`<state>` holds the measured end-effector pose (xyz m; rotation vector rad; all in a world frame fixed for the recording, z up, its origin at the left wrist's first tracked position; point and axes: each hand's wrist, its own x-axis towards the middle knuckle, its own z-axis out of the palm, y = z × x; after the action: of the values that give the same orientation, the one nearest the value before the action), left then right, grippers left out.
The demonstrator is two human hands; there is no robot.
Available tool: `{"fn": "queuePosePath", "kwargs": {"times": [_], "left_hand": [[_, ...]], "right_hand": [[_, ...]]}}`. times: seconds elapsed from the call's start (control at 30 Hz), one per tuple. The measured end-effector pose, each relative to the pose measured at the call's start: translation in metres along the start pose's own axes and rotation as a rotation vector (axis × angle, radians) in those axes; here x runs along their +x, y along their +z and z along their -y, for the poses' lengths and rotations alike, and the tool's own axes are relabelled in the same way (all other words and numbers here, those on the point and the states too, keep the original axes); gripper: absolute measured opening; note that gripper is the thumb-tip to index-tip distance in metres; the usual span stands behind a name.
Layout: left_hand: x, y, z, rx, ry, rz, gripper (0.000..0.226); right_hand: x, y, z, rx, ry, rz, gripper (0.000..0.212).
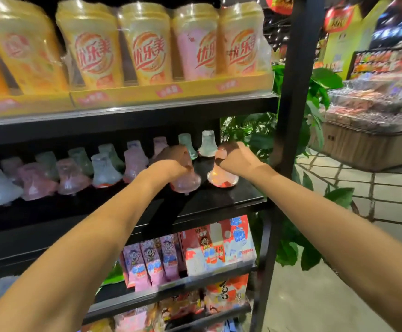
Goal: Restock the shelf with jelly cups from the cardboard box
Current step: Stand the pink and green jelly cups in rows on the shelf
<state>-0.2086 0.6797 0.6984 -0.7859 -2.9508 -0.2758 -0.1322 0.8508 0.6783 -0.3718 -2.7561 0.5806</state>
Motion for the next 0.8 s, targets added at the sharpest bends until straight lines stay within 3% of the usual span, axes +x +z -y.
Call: {"fn": "queuePosePath", "kwargs": {"times": [0.1, 0.17, 0.3, 0.6, 0.73, 0.8], "left_hand": [[0.011, 0.009, -0.002, 0.084, 0.009, -0.017, 0.036], [0.022, 0.013, 0.001, 0.135, 0.048, -0.037, 0.043], [0.038, 0.013, 0.004, 0.107, 0.126, -0.009, 0.031], [0.033, 0.024, -0.001, 0.031, 0.235, -0.192, 0.018], [0.013, 0.022, 0.0, -0.062, 0.218, -0.28, 0.032], [0.002, 0.03, 0.008, -0.143, 0.137, -0.244, 0.015]], "right_hand": [[0.017, 0.01, -0.008, 0.02, -0.038, -0.029, 0.016], [0.018, 0.011, -0.004, 0.024, -0.05, -0.041, 0.011], [0.031, 0.019, -0.003, -0.037, -0.054, -0.071, 0.04], [0.035, 0.019, -0.001, -0.092, -0.002, -0.018, 0.049], [0.01, 0.019, 0.001, -0.096, -0.023, -0.089, 0.058], [-0.015, 0.019, 0.001, -0.124, -0.09, -0.165, 0.058]]}}
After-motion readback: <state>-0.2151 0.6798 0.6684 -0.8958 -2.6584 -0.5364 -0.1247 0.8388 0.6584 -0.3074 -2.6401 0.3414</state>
